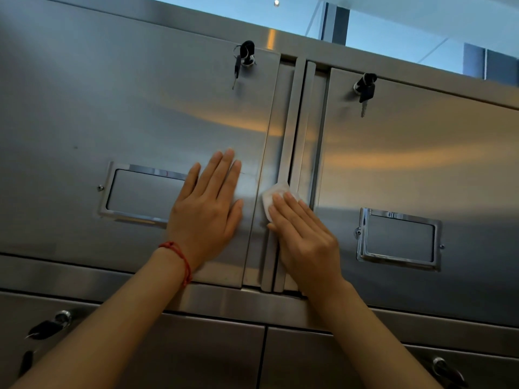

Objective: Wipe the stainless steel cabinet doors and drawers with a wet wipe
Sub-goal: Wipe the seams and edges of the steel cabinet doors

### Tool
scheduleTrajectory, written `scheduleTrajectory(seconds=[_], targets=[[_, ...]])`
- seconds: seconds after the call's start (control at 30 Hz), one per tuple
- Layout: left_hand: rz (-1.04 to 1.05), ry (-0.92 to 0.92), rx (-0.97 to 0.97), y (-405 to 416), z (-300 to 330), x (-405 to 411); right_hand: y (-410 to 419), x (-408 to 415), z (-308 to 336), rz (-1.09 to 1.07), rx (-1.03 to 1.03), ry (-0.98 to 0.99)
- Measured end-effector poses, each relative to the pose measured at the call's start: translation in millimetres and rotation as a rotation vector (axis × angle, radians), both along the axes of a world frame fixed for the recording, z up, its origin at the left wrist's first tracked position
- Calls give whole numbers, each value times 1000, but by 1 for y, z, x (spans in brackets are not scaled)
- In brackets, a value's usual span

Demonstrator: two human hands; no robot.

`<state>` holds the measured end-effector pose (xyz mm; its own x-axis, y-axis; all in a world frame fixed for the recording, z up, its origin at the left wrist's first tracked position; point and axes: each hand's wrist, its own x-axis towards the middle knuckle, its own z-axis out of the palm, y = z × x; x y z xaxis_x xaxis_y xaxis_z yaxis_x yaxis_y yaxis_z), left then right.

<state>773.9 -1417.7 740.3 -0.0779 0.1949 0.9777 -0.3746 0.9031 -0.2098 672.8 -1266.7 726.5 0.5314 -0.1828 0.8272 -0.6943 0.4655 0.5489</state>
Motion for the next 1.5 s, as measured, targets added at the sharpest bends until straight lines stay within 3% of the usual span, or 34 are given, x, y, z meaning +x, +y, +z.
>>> scheduleTrajectory(seconds=[1.07,1.5], targets=[[0,21,-6,0,1,-2,-14,11,131,46,-86,-116],[17,7,1,-2,1,-2,-15,16,153,59,-109,-148]])
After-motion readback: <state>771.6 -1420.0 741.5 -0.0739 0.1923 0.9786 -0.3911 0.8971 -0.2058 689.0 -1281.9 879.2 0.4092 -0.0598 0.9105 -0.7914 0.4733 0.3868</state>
